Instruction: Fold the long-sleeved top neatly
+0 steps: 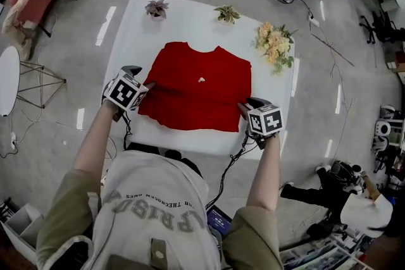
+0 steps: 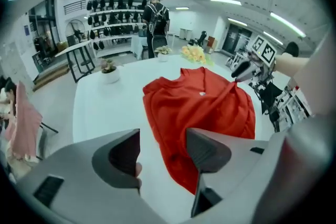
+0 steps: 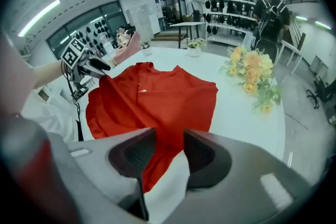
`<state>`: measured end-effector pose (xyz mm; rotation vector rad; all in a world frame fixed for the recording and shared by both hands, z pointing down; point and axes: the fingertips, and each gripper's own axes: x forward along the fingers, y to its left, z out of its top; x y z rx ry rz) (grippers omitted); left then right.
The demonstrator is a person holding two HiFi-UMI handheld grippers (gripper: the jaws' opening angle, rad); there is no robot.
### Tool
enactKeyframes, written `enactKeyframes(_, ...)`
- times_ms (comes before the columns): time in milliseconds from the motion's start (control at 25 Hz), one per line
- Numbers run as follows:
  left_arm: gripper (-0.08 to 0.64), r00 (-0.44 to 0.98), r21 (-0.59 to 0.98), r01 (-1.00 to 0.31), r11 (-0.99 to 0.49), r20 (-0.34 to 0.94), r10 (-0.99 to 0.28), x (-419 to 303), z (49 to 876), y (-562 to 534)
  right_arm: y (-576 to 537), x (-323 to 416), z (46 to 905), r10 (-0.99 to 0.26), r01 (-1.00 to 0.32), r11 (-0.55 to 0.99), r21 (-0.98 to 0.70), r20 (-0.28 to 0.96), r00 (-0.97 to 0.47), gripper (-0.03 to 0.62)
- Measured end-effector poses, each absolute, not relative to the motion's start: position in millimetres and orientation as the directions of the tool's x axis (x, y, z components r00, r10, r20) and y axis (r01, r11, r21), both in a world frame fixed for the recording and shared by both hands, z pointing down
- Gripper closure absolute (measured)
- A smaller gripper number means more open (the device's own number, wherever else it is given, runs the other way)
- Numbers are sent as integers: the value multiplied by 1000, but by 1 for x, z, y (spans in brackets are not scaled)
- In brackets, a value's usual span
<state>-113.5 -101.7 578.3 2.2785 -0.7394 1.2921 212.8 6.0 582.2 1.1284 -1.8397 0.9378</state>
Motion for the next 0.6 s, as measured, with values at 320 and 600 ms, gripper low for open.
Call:
enactKeyframes(320, 288, 607, 291, -716, -634, 707, -362, -146, 535, -95, 22, 193, 569, -453, -893, 354, -278, 784, -424, 336)
enactKeyframes(600, 290, 528, 190, -507, -841, 840, -128, -118, 587, -37, 3, 181, 589, -452, -875, 397, -278, 771, -450, 431)
